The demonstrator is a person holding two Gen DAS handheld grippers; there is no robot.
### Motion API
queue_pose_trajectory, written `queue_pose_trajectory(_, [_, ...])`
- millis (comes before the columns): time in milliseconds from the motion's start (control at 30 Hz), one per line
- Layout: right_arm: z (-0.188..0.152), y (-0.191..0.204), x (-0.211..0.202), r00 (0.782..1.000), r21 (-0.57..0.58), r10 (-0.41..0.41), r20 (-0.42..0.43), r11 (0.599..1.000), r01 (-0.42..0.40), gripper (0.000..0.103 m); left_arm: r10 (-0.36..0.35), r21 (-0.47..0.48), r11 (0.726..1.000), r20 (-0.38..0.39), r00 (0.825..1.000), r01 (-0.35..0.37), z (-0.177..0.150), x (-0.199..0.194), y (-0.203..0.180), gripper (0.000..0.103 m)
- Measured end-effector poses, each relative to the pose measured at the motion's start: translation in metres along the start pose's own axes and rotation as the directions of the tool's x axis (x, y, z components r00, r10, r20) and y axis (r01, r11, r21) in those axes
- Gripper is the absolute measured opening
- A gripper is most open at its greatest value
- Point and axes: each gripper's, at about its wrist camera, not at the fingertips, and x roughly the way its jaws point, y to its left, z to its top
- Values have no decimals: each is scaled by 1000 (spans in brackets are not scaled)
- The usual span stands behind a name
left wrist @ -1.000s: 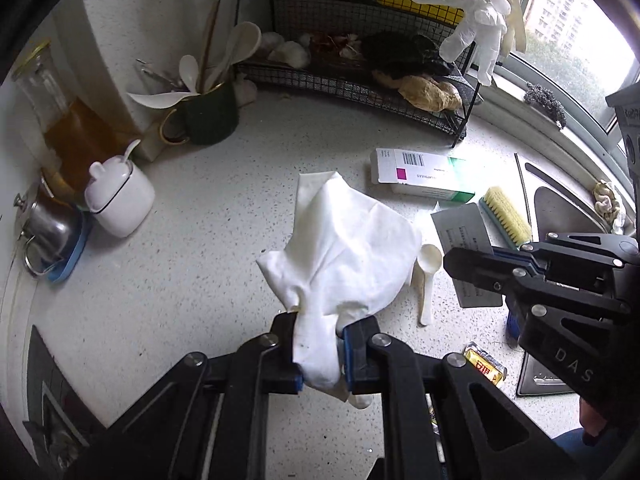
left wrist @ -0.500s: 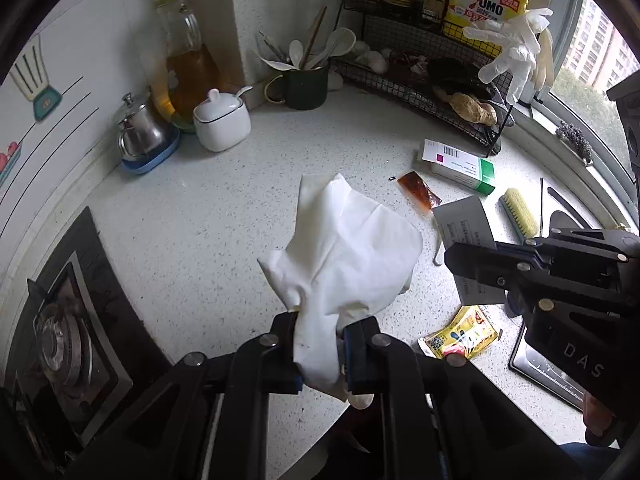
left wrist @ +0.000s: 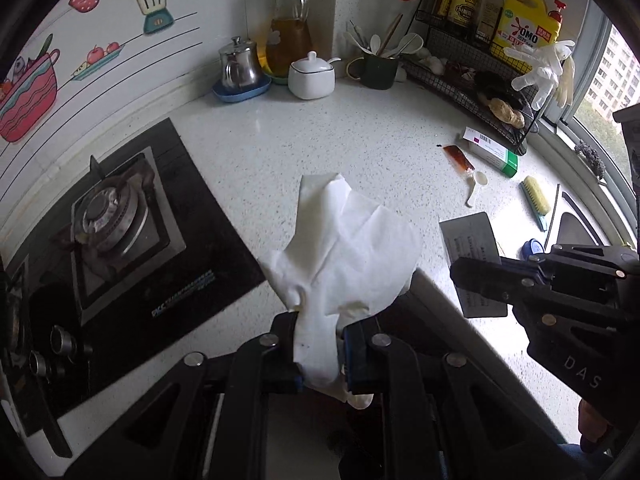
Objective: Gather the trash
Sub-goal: 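Carry the gloves and wipes packet down toward the red bin, then open the left gripper over the red bin while the right gripper releases the packet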
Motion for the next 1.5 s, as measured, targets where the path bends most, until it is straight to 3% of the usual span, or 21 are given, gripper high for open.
queue_pose_trajectory(267, [-60, 35, 2, 997, -12, 9, -72, 1000, -10, 0, -8, -54, 999, -63, 998, 4, -82, -13, 13, 12])
queue_pose_trajectory(500, [-106, 42, 24, 987, 12, -3, -159, 1000, 5, 0, -49, -94, 995, -174, 984, 33, -143, 15, 12, 12])
queue_pose_trajectory(733, [-153, 21, 75, 975, 37, -20, -222, 999, 29, 0, -47, -99, 995, -254, 966, 23, -187, 77, 7, 12])
queue_pose_trajectory(1033, [-209, -29, 169, 958, 119, -20, -287, 991, 56, 0, -94, -78, 994, -302, 949, 73, -233, 194, -5, 12])
queue_pose_trajectory(1200, [-227, -54, 221, 952, 106, -65, -298, 989, 101, 1, -114, -51, 993, -322, 940, 104, -245, 259, -5, 12])
queue_pose_trajectory(1400, [-242, -75, 260, 947, 132, -52, -316, 986, 98, 1, -121, -14, 992, -346, 931, 124, -260, 312, -9, 12])
queue_pose_trajectory(1500, [-249, -89, 272, 942, 133, -65, -329, 985, 114, 0, -135, -31, 991, -351, 926, 133, -262, 330, -11, 18])
